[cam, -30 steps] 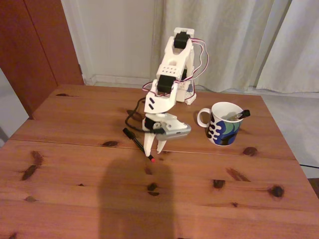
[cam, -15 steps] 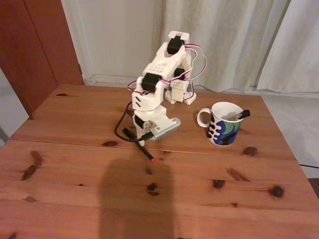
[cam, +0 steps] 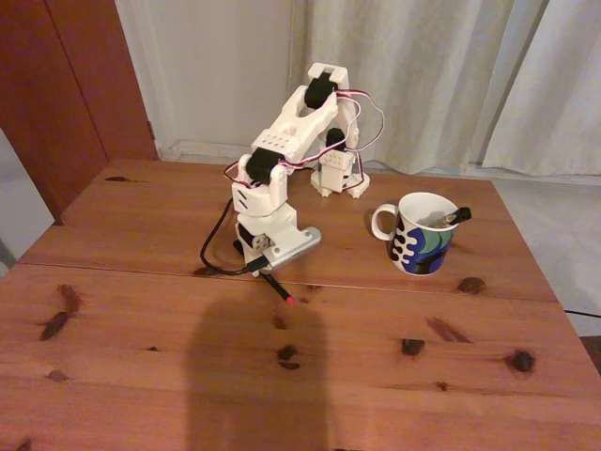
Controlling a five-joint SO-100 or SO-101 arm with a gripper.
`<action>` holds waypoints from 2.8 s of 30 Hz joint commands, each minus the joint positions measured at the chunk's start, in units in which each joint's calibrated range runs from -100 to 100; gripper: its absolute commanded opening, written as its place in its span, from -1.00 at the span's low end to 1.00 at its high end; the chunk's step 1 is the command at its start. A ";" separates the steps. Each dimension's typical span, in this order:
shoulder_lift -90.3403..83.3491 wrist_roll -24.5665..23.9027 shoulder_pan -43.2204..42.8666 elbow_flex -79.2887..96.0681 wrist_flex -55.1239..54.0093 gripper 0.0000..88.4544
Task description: Clean up the desk and place the pens and markers into the cup
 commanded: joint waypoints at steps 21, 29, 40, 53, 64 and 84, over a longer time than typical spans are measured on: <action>-4.46 -5.66 -1.00 -3.01 0.45 -0.98; -19.28 -14.09 -7.91 3.84 0.28 -0.98; -47.24 -20.80 -17.80 24.67 -0.93 -0.98; -77.36 -31.95 -27.94 59.93 -31.72 -0.98; -89.78 -36.46 -35.25 69.39 -51.16 -0.98; -101.53 -39.92 -41.13 78.68 -57.36 -0.98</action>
